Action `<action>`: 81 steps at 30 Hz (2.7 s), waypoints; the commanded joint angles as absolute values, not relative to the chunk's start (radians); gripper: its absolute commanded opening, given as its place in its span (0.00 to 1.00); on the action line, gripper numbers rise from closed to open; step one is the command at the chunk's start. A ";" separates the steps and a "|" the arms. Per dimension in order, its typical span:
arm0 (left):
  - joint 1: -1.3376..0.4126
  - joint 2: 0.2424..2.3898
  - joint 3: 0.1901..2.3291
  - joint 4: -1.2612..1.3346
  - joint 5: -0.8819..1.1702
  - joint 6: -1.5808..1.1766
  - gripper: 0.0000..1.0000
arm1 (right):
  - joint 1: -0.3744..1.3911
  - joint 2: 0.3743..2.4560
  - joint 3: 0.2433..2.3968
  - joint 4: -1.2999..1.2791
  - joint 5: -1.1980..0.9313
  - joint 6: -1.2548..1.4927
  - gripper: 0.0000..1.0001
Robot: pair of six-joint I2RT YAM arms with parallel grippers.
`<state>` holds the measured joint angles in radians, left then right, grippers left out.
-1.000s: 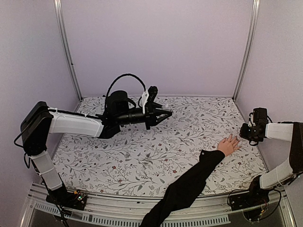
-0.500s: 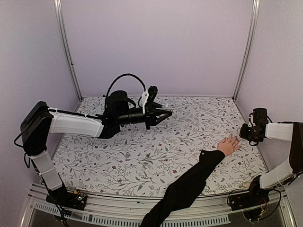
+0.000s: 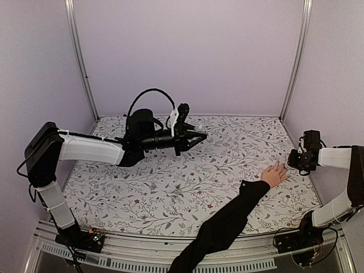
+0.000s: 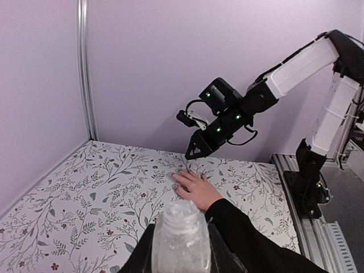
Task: Paint the nails
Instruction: Paint the nail polish on the nail.
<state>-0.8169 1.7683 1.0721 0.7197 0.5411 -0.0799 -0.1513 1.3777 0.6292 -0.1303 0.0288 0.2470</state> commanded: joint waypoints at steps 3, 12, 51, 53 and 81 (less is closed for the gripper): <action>-0.805 1.767 1.060 0.755 0.535 -0.088 0.00 | -0.155 1.385 0.634 -0.107 0.051 0.259 0.00; -0.806 1.768 1.063 0.755 0.536 -0.088 0.00 | -0.155 1.379 0.640 -0.101 0.040 0.261 0.00; -0.805 1.770 1.062 0.753 0.528 -0.088 0.00 | -0.155 1.430 0.650 -0.060 0.035 0.265 0.00; -0.805 1.770 1.062 0.753 0.528 -0.088 0.00 | -0.155 1.432 0.652 -0.060 0.038 0.265 0.00; -0.801 1.780 1.069 0.750 0.525 -0.087 0.00 | -0.155 1.464 0.681 -0.056 0.053 0.255 0.00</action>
<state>-0.8169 1.7683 1.0641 0.7200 0.5293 -0.0807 -0.1513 1.4601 0.6563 -0.0643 0.0326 0.2508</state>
